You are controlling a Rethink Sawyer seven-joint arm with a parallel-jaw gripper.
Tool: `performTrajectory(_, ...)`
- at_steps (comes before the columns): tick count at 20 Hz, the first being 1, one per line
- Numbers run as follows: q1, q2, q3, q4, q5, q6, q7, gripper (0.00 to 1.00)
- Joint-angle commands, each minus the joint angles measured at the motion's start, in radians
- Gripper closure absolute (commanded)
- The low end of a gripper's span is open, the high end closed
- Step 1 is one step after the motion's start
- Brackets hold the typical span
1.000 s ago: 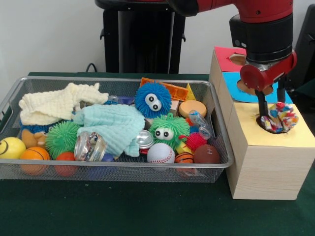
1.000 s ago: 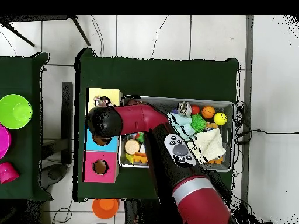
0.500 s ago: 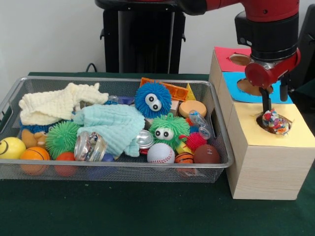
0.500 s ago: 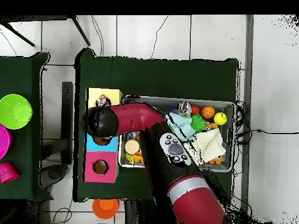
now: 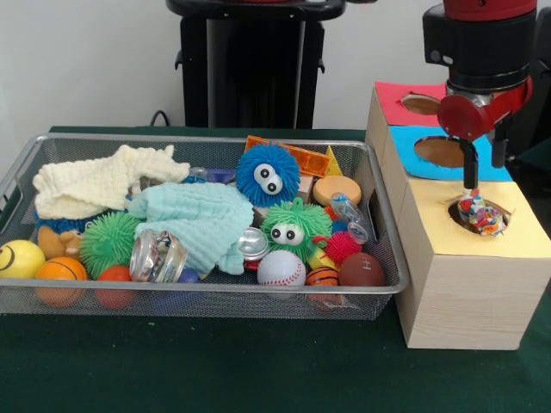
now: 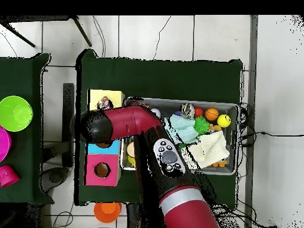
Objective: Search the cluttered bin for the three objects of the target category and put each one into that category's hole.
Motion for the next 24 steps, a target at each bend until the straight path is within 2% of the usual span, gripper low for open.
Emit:
performTrajectory(1,0.054,-0.039,-0.139,-0.084,-0.055,0.215,0.158,0.0)
performTrajectory(5,0.085,-0.05,-0.178,-0.117,-0.066,0.261,0.165,0.0)
performTrajectory(11,0.1,-0.055,-0.19,-0.137,-0.045,0.298,0.168,0.0)
performTrajectory(17,0.066,-0.022,-0.131,-0.109,0.009,0.153,0.163,0.0)
performTrajectory(24,0.046,-0.034,-0.112,-0.09,0.018,0.074,0.151,0.0)
